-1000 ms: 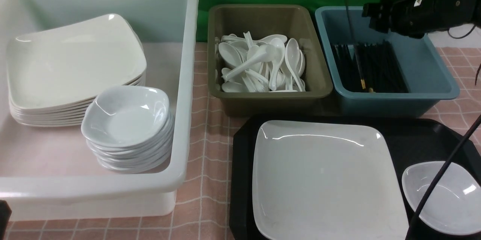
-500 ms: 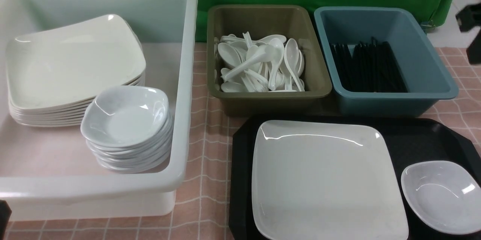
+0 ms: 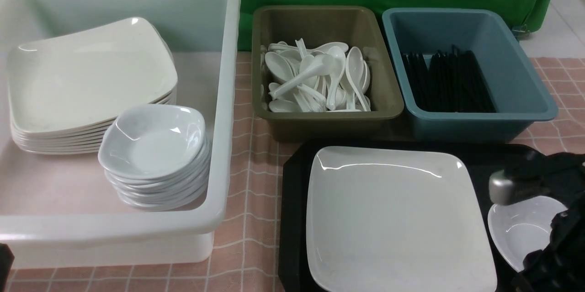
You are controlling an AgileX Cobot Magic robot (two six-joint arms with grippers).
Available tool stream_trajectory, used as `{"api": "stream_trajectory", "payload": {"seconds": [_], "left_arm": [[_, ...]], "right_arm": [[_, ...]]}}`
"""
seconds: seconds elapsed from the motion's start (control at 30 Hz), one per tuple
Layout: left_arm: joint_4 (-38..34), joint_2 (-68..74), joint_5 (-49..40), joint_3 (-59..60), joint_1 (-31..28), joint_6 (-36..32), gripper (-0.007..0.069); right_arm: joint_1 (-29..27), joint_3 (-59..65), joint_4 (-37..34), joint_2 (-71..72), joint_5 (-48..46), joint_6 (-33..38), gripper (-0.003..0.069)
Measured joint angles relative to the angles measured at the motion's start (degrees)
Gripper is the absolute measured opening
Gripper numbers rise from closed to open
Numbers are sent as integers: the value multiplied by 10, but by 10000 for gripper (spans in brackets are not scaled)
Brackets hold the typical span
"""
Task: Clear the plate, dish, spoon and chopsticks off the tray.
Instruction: Use the right arm to grab a small plate from the dinner plate
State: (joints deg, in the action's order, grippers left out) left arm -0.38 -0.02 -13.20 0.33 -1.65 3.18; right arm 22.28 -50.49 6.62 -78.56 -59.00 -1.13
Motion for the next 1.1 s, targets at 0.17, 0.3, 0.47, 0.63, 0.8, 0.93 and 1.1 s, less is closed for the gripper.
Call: {"api": "stream_trajectory", "payload": {"seconds": [0.17, 0.3, 0.47, 0.63, 0.8, 0.93, 1.1], "left_arm": [[0, 0, 0, 0, 0, 0, 4], [0, 0, 0, 0, 0, 0, 4], [0, 0, 0, 0, 0, 0, 4], [0, 0, 0, 0, 0, -1, 4], [0, 0, 0, 0, 0, -1, 4], [0, 0, 0, 0, 0, -1, 4], [0, 0, 0, 0, 0, -1, 4]], "right_arm": [[38, 7, 120, -44, 57, -28, 440], [43, 7, 151, -91, 119, -28, 440], [43, 8, 161, -135, 130, -23, 440], [43, 7, 191, -175, 136, -23, 440], [43, 7, 212, -201, 145, -22, 436], [43, 7, 217, -203, 147, -23, 337], [45, 6, 226, -196, 150, -17, 190]]}}
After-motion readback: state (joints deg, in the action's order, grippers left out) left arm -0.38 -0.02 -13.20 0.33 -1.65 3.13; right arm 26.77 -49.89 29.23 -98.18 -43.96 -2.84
